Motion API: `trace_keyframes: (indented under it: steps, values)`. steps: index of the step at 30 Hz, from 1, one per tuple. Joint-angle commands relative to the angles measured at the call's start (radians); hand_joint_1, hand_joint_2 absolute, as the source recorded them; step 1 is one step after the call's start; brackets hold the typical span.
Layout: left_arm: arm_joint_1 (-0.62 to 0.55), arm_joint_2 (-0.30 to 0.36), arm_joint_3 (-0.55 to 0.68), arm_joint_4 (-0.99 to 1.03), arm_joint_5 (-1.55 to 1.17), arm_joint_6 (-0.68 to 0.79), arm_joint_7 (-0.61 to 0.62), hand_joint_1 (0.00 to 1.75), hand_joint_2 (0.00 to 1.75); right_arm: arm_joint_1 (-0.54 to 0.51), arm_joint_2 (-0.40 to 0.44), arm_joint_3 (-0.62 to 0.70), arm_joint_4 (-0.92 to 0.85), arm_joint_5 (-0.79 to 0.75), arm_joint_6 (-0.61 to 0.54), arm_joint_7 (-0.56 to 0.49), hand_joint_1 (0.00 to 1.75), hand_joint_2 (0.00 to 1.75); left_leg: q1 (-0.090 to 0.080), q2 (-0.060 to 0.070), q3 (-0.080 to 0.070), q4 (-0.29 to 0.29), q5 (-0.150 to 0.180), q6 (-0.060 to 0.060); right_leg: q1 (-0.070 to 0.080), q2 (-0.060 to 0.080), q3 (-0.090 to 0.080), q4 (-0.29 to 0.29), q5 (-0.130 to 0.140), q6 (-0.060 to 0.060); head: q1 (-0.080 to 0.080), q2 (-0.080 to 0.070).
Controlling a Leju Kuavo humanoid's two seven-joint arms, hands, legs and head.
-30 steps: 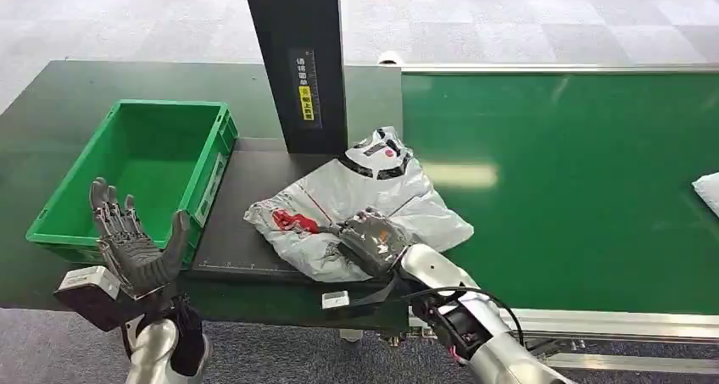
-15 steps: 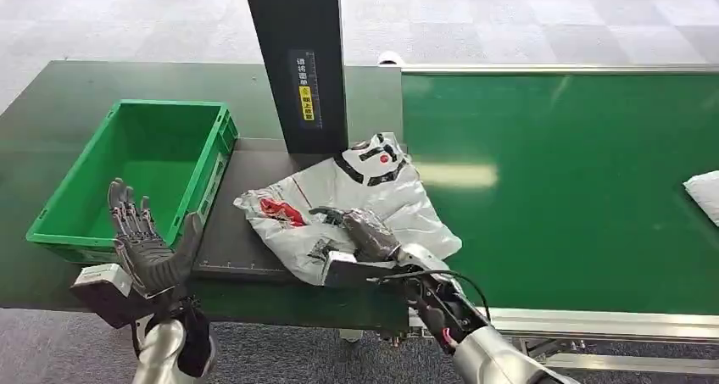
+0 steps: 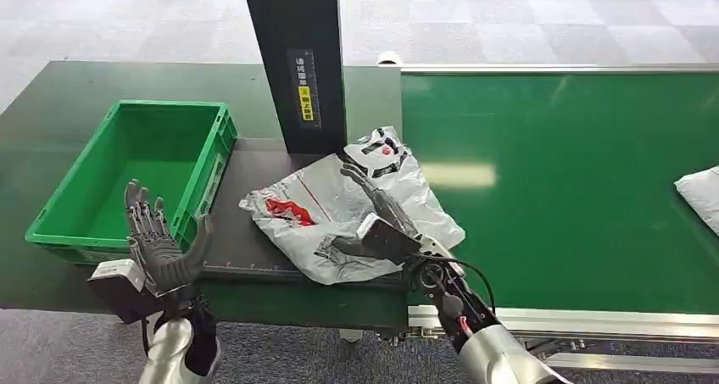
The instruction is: Moved the parcel from conveyor to table for the left to box.
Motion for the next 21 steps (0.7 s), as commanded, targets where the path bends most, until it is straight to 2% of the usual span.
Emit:
trace_keyframes:
  steps: [1, 2, 5, 10, 12, 17, 18, 19, 20, 21]
  values:
    - [-0.064, 0.062, -0.118, 0.168, -0.106, -0.070, 0.077, 0.00, 1.75, 0.012, -0.033, -0.141, -0.079, -0.266, 0.228, -0.012, 0.00, 1.75, 0.000, -0.004, 0.000, -0.001, 0.001, 0.001, 0.000, -0.004, 0.001, -0.001, 0.000, 0.000, 0.000, 0.000]
    - [-0.065, 0.060, -0.135, 0.183, -0.127, -0.091, 0.082, 0.00, 1.75, 0.028, -0.042, -0.166, -0.120, -0.350, 0.329, -0.025, 0.00, 1.75, 0.000, -0.006, 0.000, -0.001, 0.002, 0.001, 0.000, -0.006, 0.002, -0.002, 0.000, 0.000, 0.000, 0.000]
    - [-0.073, 0.051, -0.157, 0.206, -0.148, -0.114, 0.083, 0.00, 1.75, 0.074, -0.066, -0.194, -0.238, -0.499, 0.491, -0.034, 0.00, 1.75, 0.000, -0.005, 0.000, -0.001, 0.001, 0.001, 0.000, -0.004, 0.002, -0.002, 0.000, 0.000, 0.000, 0.000]
    - [-0.092, 0.047, -0.210, 0.182, -0.169, -0.143, 0.093, 0.00, 1.75, 0.102, -0.077, -0.191, -0.346, -0.662, 0.630, 0.003, 0.00, 1.75, 0.000, -0.005, -0.001, 0.000, 0.001, 0.001, 0.000, -0.005, 0.001, -0.001, 0.000, 0.000, 0.000, 0.000]
    - [-0.114, 0.067, -0.285, 0.174, -0.334, -0.095, 0.166, 0.00, 1.75, 0.137, -0.086, -0.230, -0.447, -0.755, 0.655, -0.005, 0.00, 1.75, 0.000, -0.005, -0.002, 0.000, 0.001, 0.001, 0.000, -0.005, 0.000, 0.000, 0.000, 0.000, 0.000, 0.000]
    - [-0.151, 0.026, -0.320, 0.168, -0.391, -0.192, 0.205, 0.00, 1.75, 0.237, -0.125, -0.361, -0.627, -0.656, 0.373, 0.045, 0.00, 1.75, -0.001, -0.007, -0.003, 0.000, 0.001, 0.001, -0.001, -0.007, 0.000, -0.001, 0.000, 0.001, 0.000, 0.000]
    - [-0.165, 0.025, -0.331, 0.176, -0.392, -0.216, 0.211, 0.00, 1.75, 0.263, -0.129, -0.379, -0.653, -0.564, 0.269, 0.038, 0.00, 1.75, 0.000, -0.011, -0.004, 0.001, 0.002, 0.002, 0.000, -0.011, 0.001, -0.001, -0.001, 0.001, 0.000, 0.000]
    - [-0.182, 0.029, -0.350, 0.182, -0.478, -0.151, 0.205, 0.00, 1.75, 0.282, -0.135, -0.394, -0.672, -0.478, 0.174, 0.041, 0.00, 1.75, 0.000, -0.006, -0.002, 0.000, 0.001, 0.001, 0.000, -0.006, 0.001, -0.001, 0.000, 0.001, 0.000, 0.000]
    - [-0.212, 0.034, -0.388, 0.210, -0.578, -0.114, 0.240, 0.00, 1.75, 0.300, -0.130, -0.426, -0.682, -0.422, 0.087, 0.059, 0.00, 1.75, 0.000, -0.010, -0.002, 0.000, 0.001, 0.001, 0.000, -0.010, 0.002, -0.002, -0.001, 0.001, 0.000, 0.000]
    - [-0.232, 0.034, -0.407, 0.230, -0.637, -0.100, 0.268, 0.00, 1.75, 0.306, -0.131, -0.440, -0.681, -0.412, 0.068, 0.072, 0.00, 1.75, 0.000, -0.010, -0.002, 0.000, 0.001, 0.001, 0.000, -0.010, 0.002, -0.002, -0.001, 0.001, 0.000, 0.000]
